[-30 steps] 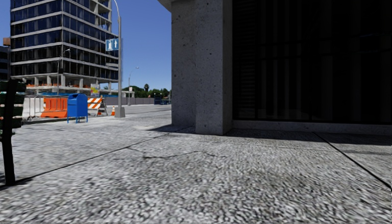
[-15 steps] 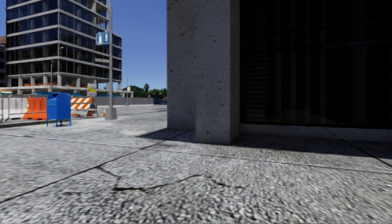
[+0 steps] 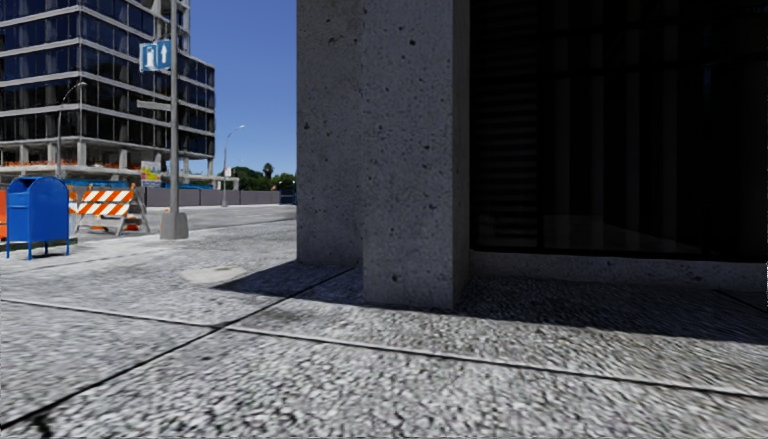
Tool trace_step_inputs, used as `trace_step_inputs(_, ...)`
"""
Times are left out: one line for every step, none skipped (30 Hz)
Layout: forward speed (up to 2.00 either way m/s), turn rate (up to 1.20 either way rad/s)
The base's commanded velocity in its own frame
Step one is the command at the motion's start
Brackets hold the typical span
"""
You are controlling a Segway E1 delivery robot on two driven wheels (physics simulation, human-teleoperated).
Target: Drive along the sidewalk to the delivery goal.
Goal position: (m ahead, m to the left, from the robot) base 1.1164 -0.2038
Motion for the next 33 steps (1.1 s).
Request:
trace_step_inputs(1.53, -0.48)
trace_step_inputs(1.47, -0.48)
trace_step_inputs(1.47, -0.48)
trace_step_inputs(1.36, -0.48)
trace_step_inputs(1.28, -0.48)
trace_step_inputs(1.24, -0.44)
trace_step_inputs(1.24, -0.44)
trace_step_inputs(1.23, -0.34)
trace_step_inputs(1.22, -0.15)
trace_step_inputs(1.18, -0.07)
trace_step_inputs(1.18, -0.07)
trace_step_inputs(1.11, -0.06)
trace_step_inputs(1.05, -0.05)
trace_step_inputs(1.00, -0.05)
trace_step_inputs(1.00, -0.05)
trace_step_inputs(0.95, -0.05)
trace_step_inputs(0.89, 0.00)
trace_step_inputs(0.72, 0.00)
trace_step_inputs(0.37, 0.00)
trace_step_inputs(0.37, 0.00)
trace_step_inputs(0.00, 0.00)
trace_step_inputs(0.00, 0.00)
trace_step_inputs(0.00, 0.00)
trace_step_inputs(0.00, 0.00)
trace_step_inputs(0.00, 0.00)
trace_step_inputs(0.00, 0.00)
trace_step_inputs(0.00, 0.00)
trace_step_inputs(0.00, 0.00)
trace_step_inputs(0.00, 0.00)
trace_step_inputs(0.00, 0.00)
trace_step_inputs(0.00, 0.00)
trace_step_inputs(0.00, 0.00)
trace_step_inputs(0.00, 0.00)
